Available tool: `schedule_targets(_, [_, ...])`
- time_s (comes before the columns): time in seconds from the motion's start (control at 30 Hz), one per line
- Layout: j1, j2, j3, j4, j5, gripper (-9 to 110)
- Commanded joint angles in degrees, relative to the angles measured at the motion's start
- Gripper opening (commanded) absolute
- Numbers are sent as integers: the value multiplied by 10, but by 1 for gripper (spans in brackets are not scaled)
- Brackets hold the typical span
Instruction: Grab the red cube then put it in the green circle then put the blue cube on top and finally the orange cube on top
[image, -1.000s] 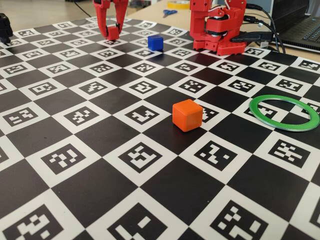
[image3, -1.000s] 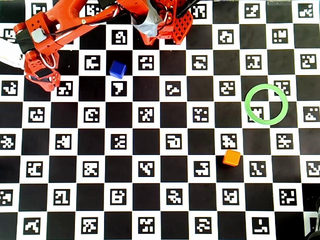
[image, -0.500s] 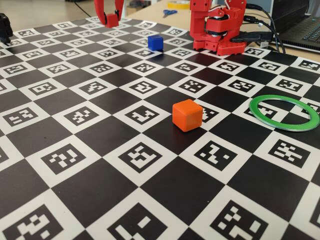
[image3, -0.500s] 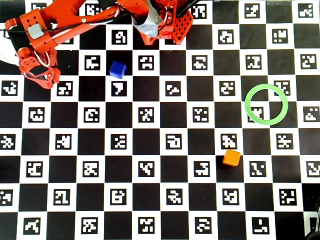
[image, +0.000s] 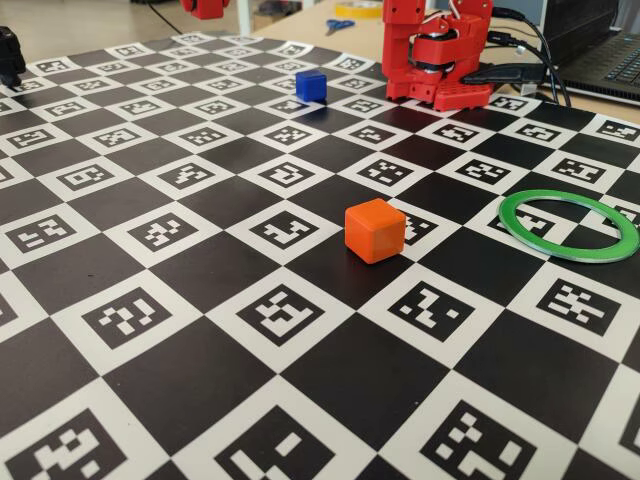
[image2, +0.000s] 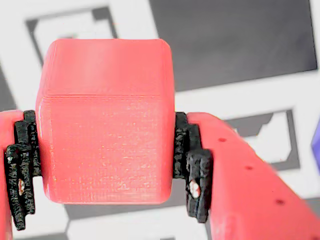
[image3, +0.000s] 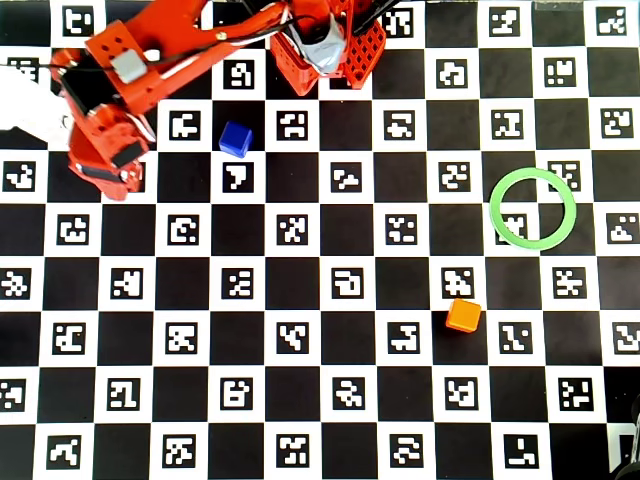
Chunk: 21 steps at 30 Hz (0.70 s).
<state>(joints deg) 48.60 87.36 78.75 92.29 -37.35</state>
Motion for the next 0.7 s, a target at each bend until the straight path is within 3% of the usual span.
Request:
schedule_targets(0.0, [-65,98,1,14,53,7])
schedule_targets(0.67, [-440,156,47,83,402,5])
